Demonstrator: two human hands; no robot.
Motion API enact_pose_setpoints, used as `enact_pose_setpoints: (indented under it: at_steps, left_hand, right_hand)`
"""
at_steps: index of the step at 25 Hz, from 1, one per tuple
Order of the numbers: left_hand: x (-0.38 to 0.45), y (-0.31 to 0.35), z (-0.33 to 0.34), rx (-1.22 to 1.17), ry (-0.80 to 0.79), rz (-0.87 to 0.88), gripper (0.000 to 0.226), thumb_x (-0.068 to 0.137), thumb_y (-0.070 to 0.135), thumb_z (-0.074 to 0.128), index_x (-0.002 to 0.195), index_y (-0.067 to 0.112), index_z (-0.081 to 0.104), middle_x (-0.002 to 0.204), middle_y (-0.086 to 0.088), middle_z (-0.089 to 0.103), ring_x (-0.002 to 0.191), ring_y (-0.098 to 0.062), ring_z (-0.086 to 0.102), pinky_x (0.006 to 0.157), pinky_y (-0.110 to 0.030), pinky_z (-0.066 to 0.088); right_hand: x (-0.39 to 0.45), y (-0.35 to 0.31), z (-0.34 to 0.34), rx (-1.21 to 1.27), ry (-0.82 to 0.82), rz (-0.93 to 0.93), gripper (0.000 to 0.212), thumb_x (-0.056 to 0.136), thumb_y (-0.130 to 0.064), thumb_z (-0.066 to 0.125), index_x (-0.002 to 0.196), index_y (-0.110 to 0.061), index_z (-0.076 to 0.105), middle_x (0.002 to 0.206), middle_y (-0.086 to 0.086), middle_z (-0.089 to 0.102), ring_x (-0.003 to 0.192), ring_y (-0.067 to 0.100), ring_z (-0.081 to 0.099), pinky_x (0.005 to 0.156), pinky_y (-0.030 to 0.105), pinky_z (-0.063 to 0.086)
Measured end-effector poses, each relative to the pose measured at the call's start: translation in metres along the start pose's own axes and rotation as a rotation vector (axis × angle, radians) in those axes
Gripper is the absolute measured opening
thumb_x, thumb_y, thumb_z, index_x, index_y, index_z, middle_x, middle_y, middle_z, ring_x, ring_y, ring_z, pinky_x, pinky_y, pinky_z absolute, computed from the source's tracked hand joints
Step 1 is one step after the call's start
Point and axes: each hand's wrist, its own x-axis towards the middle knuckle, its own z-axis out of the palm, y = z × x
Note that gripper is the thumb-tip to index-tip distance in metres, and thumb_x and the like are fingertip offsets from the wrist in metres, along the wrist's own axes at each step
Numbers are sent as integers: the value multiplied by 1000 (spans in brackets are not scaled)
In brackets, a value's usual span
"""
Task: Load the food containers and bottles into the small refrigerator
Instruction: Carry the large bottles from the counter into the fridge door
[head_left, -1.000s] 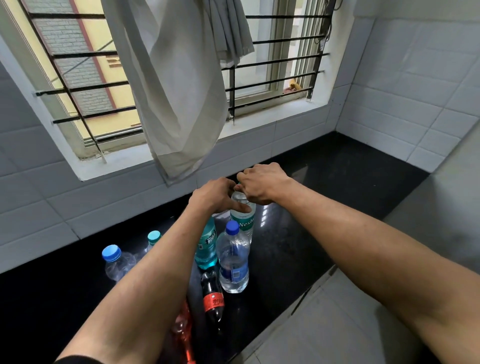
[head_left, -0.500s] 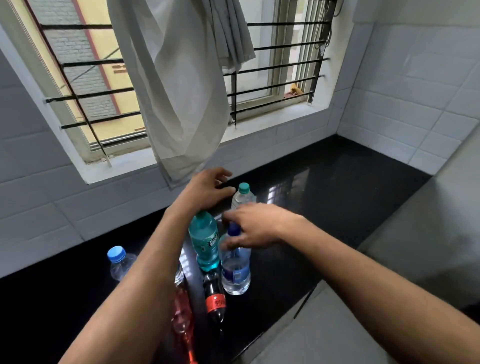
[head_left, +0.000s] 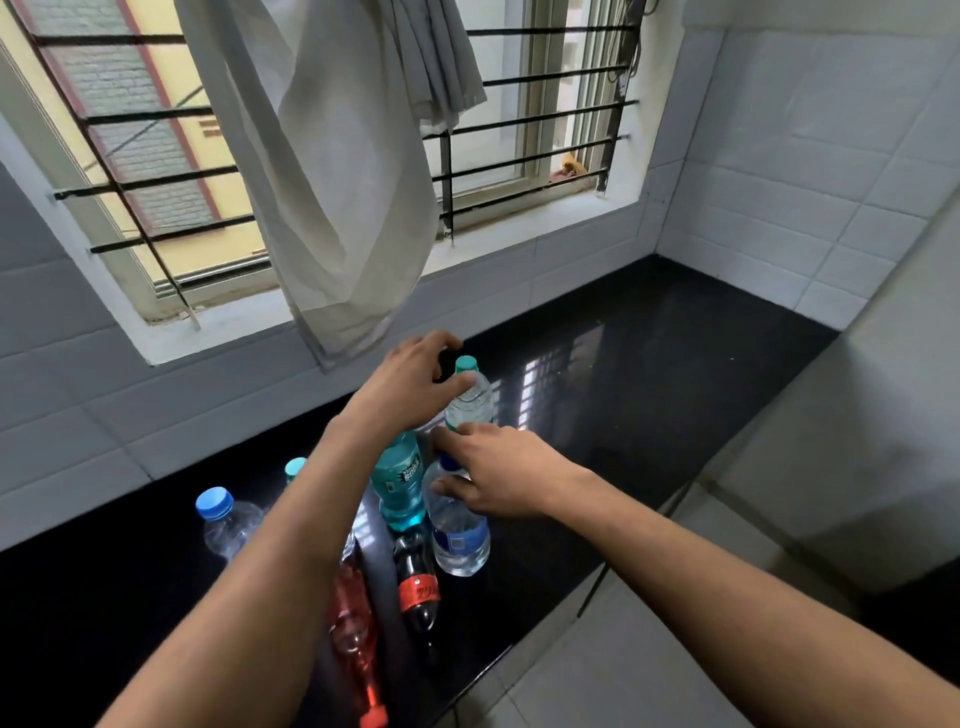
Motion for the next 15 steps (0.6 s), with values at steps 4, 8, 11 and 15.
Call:
enact_pose_setpoints:
  at_steps: [4, 8, 11, 15]
  left_hand:
    - [50, 7, 18, 295, -230, -11, 64, 96, 74, 59, 128, 20, 58, 123, -14, 69, 109, -33, 65, 93, -47, 53]
    - [64, 4, 41, 261, -203, 51, 46, 98, 65, 63, 103, 23, 48, 109, -15, 71, 88, -30, 61, 78, -45, 52]
    - [53, 30, 58, 136, -180, 164, 38, 95, 57, 74, 99, 26, 52, 95, -3, 66, 86, -28, 63, 75, -44, 53]
    - [23, 92, 93, -5, -219, 320, 35, 94, 43, 80, 90, 32, 47, 80, 9, 57, 74, -19, 58, 68, -39, 46]
  right_hand:
    - [-16, 6, 2, 33, 52, 64, 36, 100, -51, 62, 122, -27, 48, 117, 4, 67, 105, 31, 66, 83, 51, 57]
    - [-61, 30, 9, 209, 129, 193, 34, 96, -52, 69, 108, -30, 47, 107, -2, 65, 95, 24, 63, 83, 52, 57]
    - [-106, 42, 13, 311, 227, 296, 33, 93, -55, 70, 103, -35, 46, 99, -11, 62, 89, 18, 61, 79, 49, 57]
    - [-185, 60, 17, 350, 372, 479, 30, 91, -50, 73, 99, -34, 48, 83, -15, 53, 76, 10, 52, 69, 40, 51]
